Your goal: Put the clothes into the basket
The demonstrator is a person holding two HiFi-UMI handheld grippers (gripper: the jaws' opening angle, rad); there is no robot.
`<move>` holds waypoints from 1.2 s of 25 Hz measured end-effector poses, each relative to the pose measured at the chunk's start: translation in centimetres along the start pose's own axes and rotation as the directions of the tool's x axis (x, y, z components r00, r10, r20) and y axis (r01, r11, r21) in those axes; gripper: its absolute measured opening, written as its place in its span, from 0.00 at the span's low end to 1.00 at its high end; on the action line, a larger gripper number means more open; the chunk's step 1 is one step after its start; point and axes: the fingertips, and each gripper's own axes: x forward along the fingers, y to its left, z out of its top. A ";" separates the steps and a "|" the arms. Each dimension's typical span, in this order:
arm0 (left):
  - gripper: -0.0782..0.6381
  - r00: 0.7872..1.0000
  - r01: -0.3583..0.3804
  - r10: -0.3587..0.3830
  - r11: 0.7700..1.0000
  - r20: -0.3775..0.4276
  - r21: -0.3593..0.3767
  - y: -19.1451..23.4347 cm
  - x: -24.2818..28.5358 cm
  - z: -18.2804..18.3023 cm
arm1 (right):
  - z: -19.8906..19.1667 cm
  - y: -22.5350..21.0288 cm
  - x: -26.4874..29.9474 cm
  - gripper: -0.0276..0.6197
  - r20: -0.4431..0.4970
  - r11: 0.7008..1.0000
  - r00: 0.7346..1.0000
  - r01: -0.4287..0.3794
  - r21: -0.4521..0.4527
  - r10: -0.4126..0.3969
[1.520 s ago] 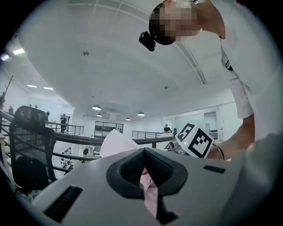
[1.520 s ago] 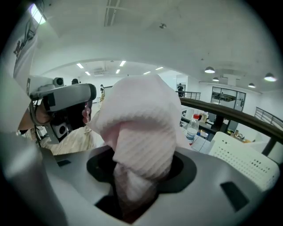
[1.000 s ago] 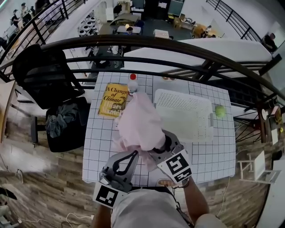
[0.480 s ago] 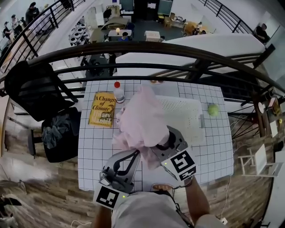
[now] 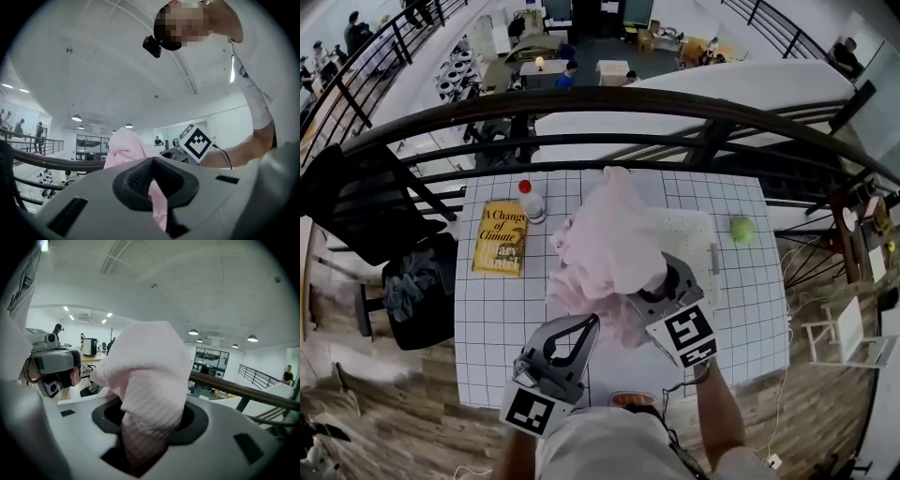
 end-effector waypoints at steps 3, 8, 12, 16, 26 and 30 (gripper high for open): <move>0.11 1.000 0.008 -0.008 1.000 -0.013 -0.005 -0.1 1.1 -0.5 | -1.4 -1.4 0.3 0.41 -0.021 1.000 1.000 0.017 0.000 -0.017; 0.11 0.999 0.018 -0.019 1.000 -0.027 -0.019 -0.3 2.7 -1.3 | -4.8 -3.3 1.1 0.41 -0.083 0.999 0.996 0.035 -0.002 -0.035; 0.11 0.998 0.032 -0.032 0.999 -0.051 -0.016 -0.4 3.7 -2.0 | -7.6 -4.2 1.9 0.41 -0.143 0.999 0.989 0.025 -0.020 -0.028; 0.11 0.997 0.042 -0.042 0.999 -0.063 -0.008 -0.3 4.7 -2.5 | -9.7 -4.9 2.8 0.41 -0.198 0.999 0.980 -0.007 -0.034 0.000; 0.11 0.996 0.040 -0.045 0.997 -0.070 -0.072 0.2 6.4 -4.0 | -14.0 -5.0 5.5 0.41 -0.345 0.982 0.924 -0.187 -0.034 0.164; 0.11 0.996 0.044 -0.050 0.996 -0.078 -0.075 0.4 6.9 -4.5 | -15.5 -5.3 6.4 0.41 -0.420 0.965 0.884 -0.254 -0.066 0.204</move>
